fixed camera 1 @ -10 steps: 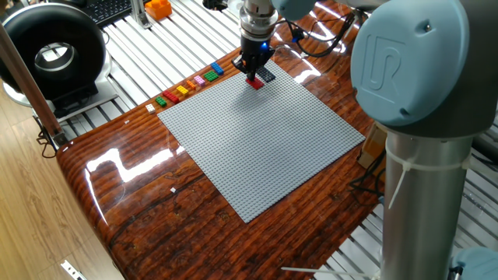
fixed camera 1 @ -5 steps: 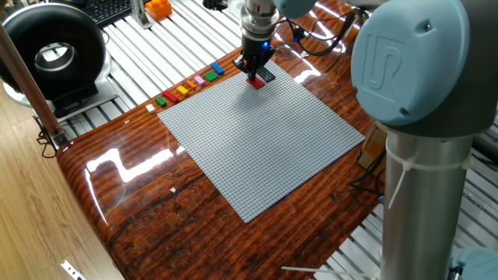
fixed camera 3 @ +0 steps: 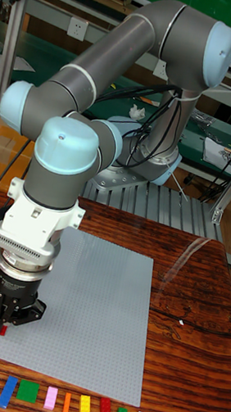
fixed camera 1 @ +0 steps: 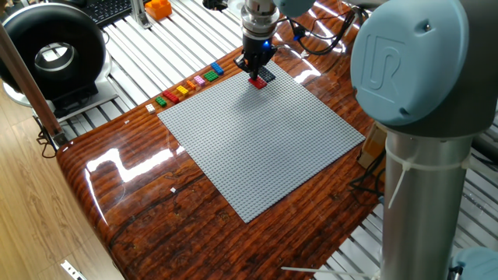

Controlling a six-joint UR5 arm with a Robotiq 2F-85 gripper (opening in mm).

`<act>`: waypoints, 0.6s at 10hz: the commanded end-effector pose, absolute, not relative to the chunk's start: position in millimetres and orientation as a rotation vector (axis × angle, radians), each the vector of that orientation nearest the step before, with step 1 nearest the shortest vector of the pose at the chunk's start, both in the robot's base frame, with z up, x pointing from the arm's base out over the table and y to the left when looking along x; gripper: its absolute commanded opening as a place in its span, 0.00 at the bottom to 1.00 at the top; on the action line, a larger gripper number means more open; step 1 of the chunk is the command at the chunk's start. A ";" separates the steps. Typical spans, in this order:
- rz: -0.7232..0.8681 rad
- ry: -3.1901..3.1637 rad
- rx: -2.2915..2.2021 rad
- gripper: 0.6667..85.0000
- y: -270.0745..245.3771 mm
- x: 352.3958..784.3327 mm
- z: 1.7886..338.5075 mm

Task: Build with small Lego blocks

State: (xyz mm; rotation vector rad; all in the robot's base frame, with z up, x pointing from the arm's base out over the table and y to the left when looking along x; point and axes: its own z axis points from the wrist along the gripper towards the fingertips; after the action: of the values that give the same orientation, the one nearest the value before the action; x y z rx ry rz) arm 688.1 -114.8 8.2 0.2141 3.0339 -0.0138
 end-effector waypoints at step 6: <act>0.043 2.993 0.194 0.00 -112.0 698.1 2.3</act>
State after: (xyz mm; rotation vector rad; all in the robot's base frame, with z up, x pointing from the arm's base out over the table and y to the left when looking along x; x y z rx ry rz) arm 693.8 -112.3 2.8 0.2005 3.0117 0.0169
